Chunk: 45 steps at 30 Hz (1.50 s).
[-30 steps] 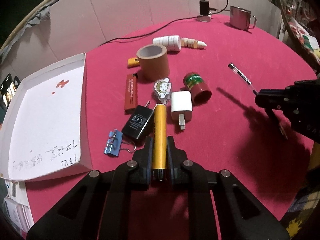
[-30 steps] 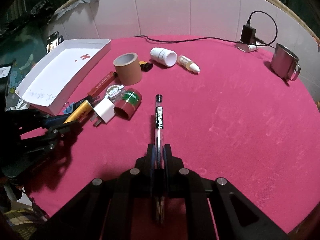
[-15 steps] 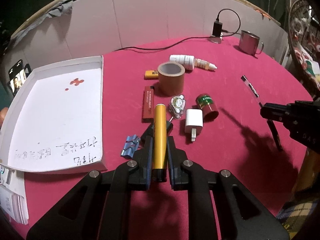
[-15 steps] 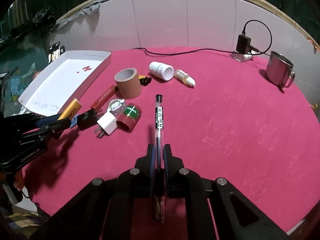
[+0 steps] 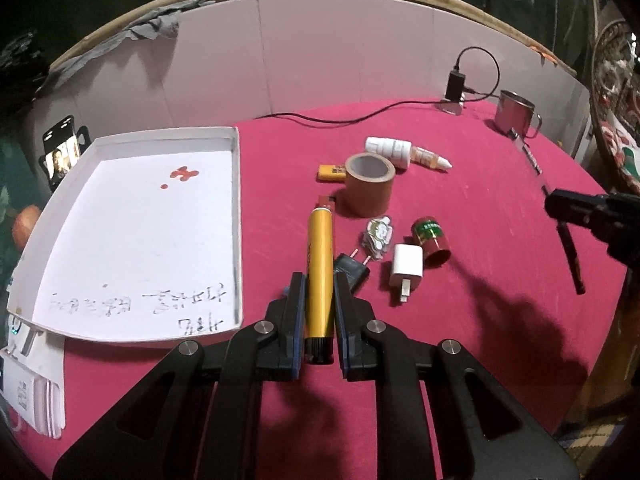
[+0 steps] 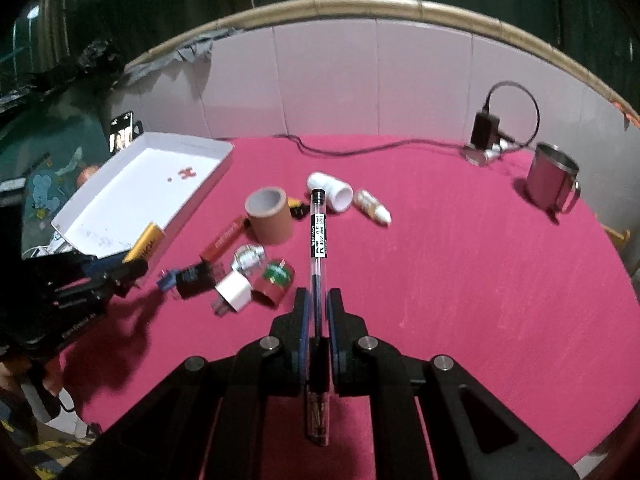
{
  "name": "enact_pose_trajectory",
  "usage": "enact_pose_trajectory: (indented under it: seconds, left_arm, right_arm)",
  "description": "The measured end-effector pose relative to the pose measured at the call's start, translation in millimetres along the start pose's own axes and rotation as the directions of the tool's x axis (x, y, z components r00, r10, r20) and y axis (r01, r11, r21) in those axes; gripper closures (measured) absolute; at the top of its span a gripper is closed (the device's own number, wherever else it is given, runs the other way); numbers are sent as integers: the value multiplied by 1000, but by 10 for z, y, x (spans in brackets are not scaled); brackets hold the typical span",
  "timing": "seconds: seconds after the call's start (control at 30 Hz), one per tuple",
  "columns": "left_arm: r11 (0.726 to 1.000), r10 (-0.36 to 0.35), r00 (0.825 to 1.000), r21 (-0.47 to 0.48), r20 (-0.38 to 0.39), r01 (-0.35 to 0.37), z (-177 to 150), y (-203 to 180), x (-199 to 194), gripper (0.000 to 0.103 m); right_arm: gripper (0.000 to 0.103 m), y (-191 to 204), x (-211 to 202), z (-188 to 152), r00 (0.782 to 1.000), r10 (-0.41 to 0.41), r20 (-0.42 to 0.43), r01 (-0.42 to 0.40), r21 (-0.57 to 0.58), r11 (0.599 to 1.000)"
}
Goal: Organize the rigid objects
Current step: 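Carry the marker and pen into the white tray and open both tools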
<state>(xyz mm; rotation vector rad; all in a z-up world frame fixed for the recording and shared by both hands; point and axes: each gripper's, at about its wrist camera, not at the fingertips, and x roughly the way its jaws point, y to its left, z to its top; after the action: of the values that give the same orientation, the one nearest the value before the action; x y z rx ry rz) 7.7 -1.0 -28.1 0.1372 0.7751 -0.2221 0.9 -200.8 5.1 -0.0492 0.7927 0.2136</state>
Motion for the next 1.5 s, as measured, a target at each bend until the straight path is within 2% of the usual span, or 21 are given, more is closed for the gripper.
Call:
enact_pose_trajectory:
  seconds: [0.23, 0.43, 0.67, 0.87, 1.1, 1.27, 1.4, 1.5]
  left_arm:
    - [999, 32, 999, -38, 32, -30, 39, 151, -98, 90]
    - [991, 89, 994, -107, 62, -83, 134, 481, -210, 90]
    - [955, 209, 974, -232, 84, -185, 208, 1146, -426, 90]
    - [930, 284, 956, -267, 79, -254, 200, 1481, -507, 90]
    - [897, 340, 940, -311, 33, -314, 294, 1841, -381, 90]
    - [881, 351, 936, -335, -12, -334, 325, 2058, -205, 90]
    - [873, 314, 948, -378, -48, -308, 373, 2267, -61, 90]
    - [871, 310, 948, -382, -64, -311, 404, 2330, 24, 90]
  right_arm:
    - [96, 213, -75, 235, 999, 7, 50, -4, -68, 998]
    - [96, 443, -61, 473, 996, 16, 83, -6, -121, 993]
    - [96, 760, 21, 745, 993, 53, 102, -35, -174, 984]
    - [96, 1128, 157, 863, 993, 56, 100, -31, -243, 970]
    - [96, 1473, 339, 982, 994, 74, 81, -48, -290, 956]
    - [96, 1750, 531, 1030, 995, 84, 60, -61, -321, 945]
    - [96, 2001, 724, 1074, 996, 85, 23, -72, -341, 937]
    - [96, 2135, 880, 1102, 997, 81, -19, -83, -342, 936]
